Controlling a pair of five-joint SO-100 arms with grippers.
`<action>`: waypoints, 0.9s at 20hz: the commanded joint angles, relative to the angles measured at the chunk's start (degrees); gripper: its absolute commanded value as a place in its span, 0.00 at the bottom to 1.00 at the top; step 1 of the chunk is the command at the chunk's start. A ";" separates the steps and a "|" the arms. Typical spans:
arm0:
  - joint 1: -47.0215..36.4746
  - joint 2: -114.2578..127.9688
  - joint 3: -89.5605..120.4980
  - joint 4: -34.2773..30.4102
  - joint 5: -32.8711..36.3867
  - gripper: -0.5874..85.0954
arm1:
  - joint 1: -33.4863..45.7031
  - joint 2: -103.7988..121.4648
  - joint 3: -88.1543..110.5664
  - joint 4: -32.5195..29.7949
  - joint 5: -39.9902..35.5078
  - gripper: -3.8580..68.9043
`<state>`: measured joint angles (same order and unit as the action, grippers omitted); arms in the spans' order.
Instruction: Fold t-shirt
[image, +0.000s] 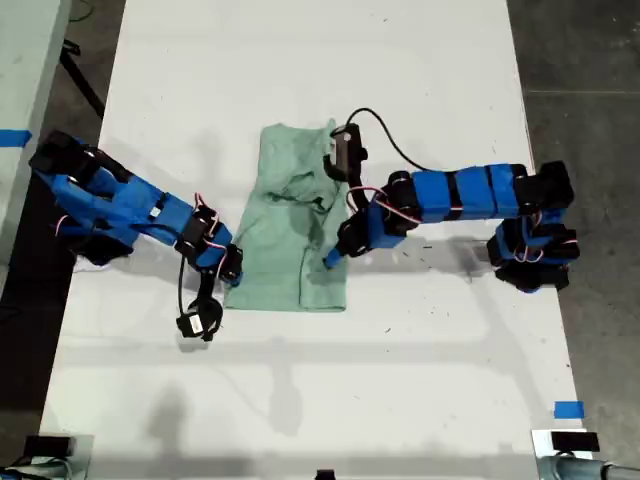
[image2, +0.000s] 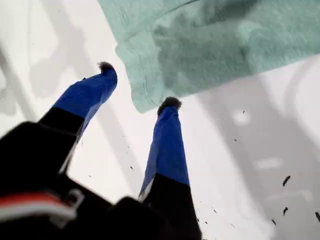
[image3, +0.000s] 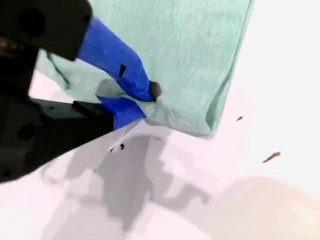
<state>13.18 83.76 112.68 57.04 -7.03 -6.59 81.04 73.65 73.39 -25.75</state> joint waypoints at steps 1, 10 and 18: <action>-2.11 12.66 4.13 5.10 -0.18 0.01 | 0.79 6.77 3.43 -0.18 1.23 0.34; -5.45 -4.13 -22.32 -4.39 15.82 0.01 | 3.87 16.35 15.64 -2.72 2.55 0.31; -6.50 -36.83 -67.50 10.81 23.12 0.34 | 2.46 23.55 26.02 -5.98 4.57 0.28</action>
<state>7.82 45.62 51.94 65.48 14.33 -3.16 100.55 98.96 69.61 -21.71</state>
